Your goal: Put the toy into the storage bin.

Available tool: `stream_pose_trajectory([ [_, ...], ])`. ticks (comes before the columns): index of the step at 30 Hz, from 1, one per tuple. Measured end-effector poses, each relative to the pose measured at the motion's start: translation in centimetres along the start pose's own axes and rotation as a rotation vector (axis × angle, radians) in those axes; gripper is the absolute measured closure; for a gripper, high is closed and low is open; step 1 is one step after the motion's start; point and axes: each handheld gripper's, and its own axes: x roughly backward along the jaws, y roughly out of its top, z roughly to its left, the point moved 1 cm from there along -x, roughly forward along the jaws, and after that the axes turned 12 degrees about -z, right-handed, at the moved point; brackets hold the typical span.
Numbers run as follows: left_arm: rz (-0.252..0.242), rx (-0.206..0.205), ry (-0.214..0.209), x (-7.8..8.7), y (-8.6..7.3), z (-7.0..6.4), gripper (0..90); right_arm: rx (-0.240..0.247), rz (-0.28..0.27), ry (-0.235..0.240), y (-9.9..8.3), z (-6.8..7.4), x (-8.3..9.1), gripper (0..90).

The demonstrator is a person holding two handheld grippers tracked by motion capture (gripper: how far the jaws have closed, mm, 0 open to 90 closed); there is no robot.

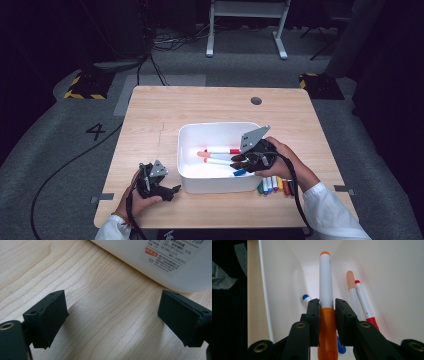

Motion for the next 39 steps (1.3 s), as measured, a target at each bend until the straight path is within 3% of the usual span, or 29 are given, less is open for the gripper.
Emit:
stream_pose_trajectory([
  [10, 0.000, 0.000, 0.001, 0.0, 0.0, 0.0, 9.1, -0.002, 0.000, 0.022, -0.2, 0.2, -0.3, 71.7],
  [21, 0.000, 0.000, 0.001, 0.0, 0.0, 0.0, 9.1, -0.017, -0.041, -0.030, -0.4, -0.1, 0.6, 63.4],
  [29, 0.000, 0.001, 0.001, 0.0, 0.0, 0.0, 9.1, -0.049, -0.098, -0.121, -0.8, -0.4, 3.2, 57.6],
  [35, 0.000, 0.001, 0.001, 0.0, 0.0, 0.0, 9.1, -0.076, -0.156, -0.239, -2.0, -0.5, 7.2, 52.3],
  [39, 0.001, 0.001, 0.001, 0.0, 0.0, 0.0, 9.1, -0.121, -0.196, -0.312, -3.5, -0.3, 9.8, 50.9],
])
